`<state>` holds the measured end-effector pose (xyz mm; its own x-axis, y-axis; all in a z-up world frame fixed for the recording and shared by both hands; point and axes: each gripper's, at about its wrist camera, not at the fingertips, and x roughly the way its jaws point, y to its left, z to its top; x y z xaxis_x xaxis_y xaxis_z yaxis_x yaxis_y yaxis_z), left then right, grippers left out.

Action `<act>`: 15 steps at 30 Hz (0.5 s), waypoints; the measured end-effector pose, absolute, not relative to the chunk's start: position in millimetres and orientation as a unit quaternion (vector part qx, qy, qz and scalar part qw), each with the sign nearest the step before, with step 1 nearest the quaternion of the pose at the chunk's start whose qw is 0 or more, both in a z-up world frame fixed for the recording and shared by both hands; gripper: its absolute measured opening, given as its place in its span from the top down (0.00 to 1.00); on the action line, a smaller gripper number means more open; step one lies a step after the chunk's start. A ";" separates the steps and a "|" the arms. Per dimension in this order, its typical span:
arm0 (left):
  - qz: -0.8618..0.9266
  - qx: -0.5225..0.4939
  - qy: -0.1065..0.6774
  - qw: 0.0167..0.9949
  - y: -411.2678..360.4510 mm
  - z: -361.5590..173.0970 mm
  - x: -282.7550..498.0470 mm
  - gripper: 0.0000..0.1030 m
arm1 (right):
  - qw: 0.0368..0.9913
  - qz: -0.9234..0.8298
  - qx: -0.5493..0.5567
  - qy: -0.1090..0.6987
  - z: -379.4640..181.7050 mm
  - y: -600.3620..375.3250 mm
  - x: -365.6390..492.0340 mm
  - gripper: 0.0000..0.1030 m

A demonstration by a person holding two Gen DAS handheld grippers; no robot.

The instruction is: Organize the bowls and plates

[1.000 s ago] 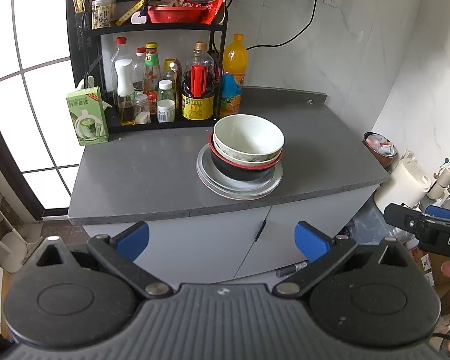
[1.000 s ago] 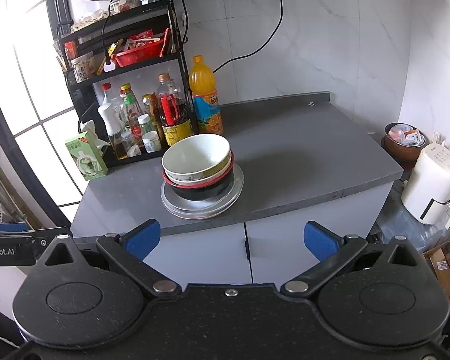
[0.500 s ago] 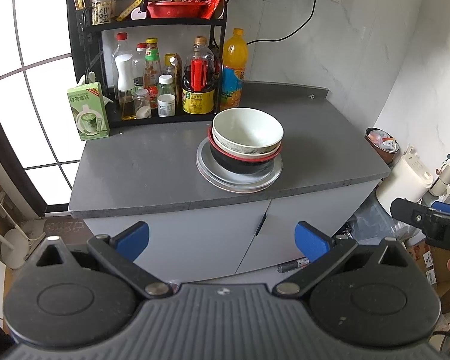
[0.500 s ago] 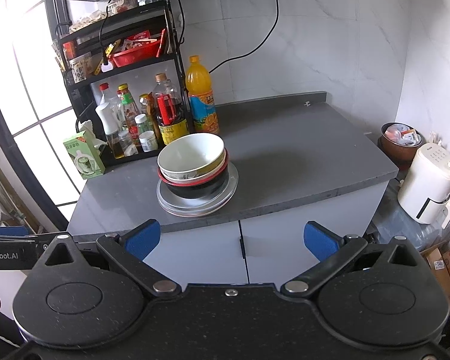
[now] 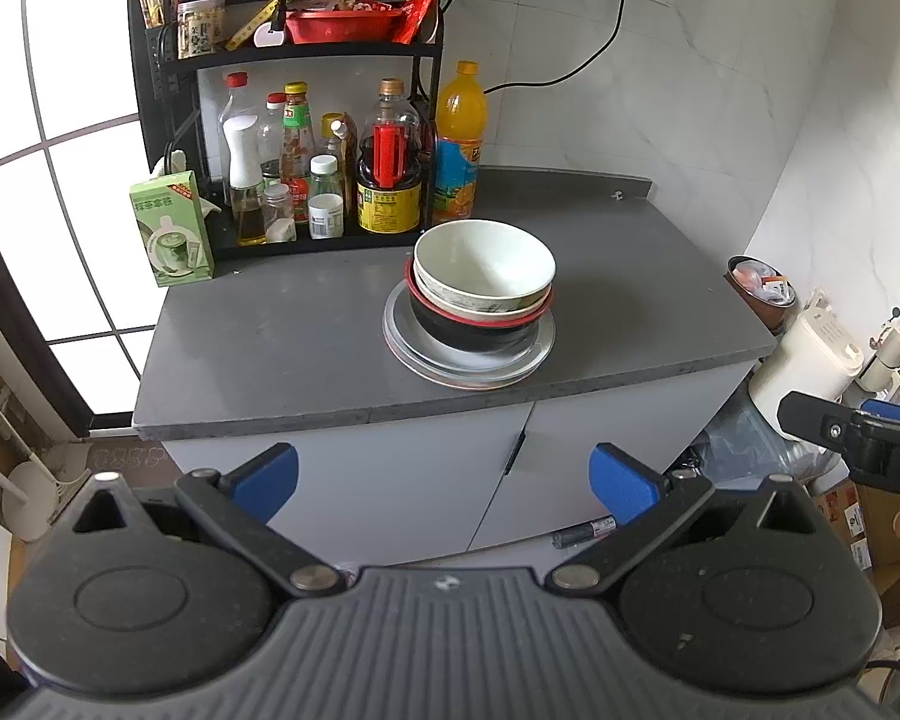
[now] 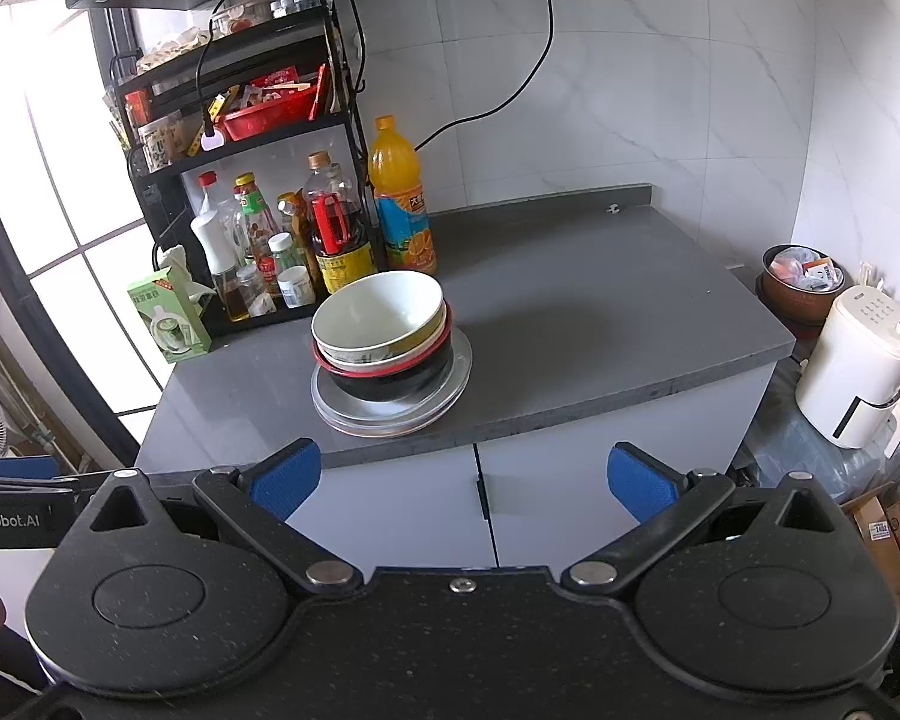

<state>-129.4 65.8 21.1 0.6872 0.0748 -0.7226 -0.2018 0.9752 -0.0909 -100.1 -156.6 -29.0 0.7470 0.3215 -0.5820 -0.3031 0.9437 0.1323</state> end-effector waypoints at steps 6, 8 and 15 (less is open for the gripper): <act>0.078 -0.082 0.387 0.915 61.6 22.6 -128.6 0.01 | 0.933 0.168 0.013 0.317 -27.8 -160.0 -98.5 0.00; 0.077 -0.082 0.386 0.916 61.5 22.9 -128.3 0.01 | 0.933 0.170 0.011 0.317 -27.9 -161.5 -98.2 0.00; 0.079 -0.080 0.385 0.916 57.5 24.7 -125.7 0.01 | 0.932 0.175 0.008 0.317 -28.3 -163.2 -96.2 0.00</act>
